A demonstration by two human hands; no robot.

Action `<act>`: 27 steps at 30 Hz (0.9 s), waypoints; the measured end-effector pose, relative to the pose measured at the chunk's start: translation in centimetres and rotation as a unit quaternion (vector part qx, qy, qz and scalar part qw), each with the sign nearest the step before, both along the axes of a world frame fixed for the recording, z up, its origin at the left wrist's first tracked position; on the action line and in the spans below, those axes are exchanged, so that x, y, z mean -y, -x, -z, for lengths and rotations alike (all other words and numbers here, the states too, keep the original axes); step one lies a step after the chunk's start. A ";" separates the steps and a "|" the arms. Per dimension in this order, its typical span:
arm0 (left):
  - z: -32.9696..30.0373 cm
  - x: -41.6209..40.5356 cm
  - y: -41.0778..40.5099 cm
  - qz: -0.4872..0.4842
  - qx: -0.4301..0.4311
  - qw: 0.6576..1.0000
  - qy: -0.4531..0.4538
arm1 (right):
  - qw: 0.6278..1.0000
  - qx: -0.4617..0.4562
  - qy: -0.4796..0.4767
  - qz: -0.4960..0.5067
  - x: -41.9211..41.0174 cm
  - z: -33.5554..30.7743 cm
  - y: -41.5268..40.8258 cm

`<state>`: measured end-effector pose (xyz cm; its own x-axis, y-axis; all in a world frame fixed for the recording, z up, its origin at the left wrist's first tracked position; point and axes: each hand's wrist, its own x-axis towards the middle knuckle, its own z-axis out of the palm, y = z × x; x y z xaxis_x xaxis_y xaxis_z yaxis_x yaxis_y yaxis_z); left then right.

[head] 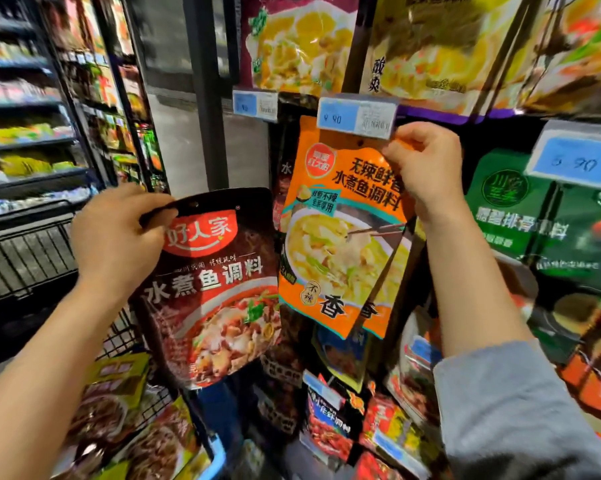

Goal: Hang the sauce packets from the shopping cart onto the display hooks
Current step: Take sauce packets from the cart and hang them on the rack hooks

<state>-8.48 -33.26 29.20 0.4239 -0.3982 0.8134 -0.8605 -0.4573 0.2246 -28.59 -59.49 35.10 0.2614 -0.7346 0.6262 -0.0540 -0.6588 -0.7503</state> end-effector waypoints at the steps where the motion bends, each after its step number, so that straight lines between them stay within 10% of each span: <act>1: 0.0 0.0 0.1 0.001 0.002 1.000 0.002 | 1.000 0.003 -0.007 -0.008 0.3 0.0 -0.2; 27: 0.2 0.5 0.7 0.018 -0.008 1.000 0.018 | 0.980 0.016 -0.190 -0.051 3.0 -1.0 0.1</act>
<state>-9.17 -33.74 29.04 0.4240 -0.3845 0.8200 -0.8719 -0.4184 0.2546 -28.69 -62.54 36.10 0.3314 -0.8868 0.3222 0.0250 -0.3331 -0.9426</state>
